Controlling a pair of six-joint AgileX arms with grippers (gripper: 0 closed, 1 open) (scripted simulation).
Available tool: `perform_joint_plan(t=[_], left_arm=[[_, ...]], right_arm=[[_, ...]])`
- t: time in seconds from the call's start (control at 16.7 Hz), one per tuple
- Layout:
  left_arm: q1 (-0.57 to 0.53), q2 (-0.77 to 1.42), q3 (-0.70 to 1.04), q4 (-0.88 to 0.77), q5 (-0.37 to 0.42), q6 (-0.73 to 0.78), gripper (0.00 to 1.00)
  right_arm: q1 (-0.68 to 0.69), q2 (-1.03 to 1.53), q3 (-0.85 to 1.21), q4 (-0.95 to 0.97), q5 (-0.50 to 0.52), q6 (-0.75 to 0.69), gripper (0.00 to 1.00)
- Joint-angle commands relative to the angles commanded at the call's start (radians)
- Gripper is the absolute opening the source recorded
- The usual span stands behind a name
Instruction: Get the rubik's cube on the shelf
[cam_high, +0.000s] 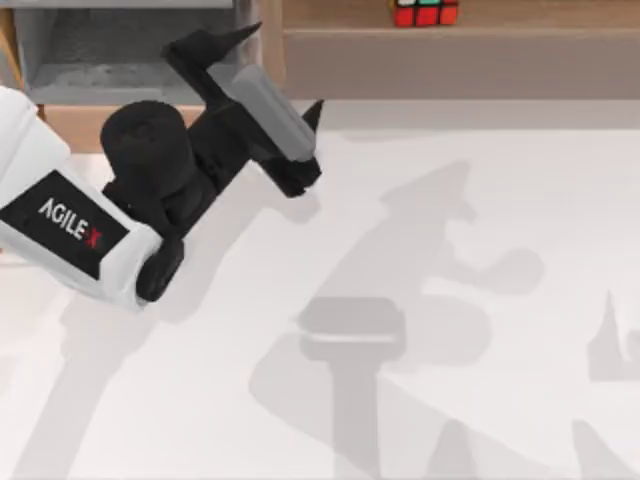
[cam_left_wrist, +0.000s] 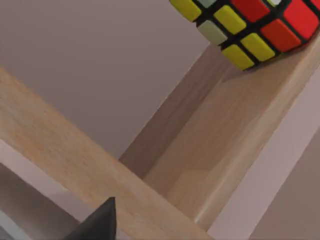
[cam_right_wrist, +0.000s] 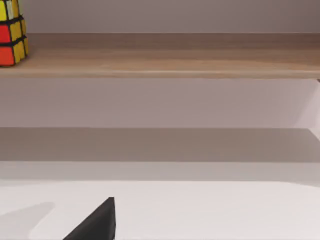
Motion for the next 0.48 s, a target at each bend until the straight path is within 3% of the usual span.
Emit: perform_joint_plan(t=[0.24,0.48], left_arm=[[0.264,-0.109,-0.283,0.102,0.232,0.215,1.00],[0.561,-0.172,-0.485,0.180,0.417,0.415,1.00]], right_arm=[[0.000,0.000,0.000,0.000,0.000,0.000,1.00],[0.000,0.000,0.000,0.000,0.000,0.000,1.00]])
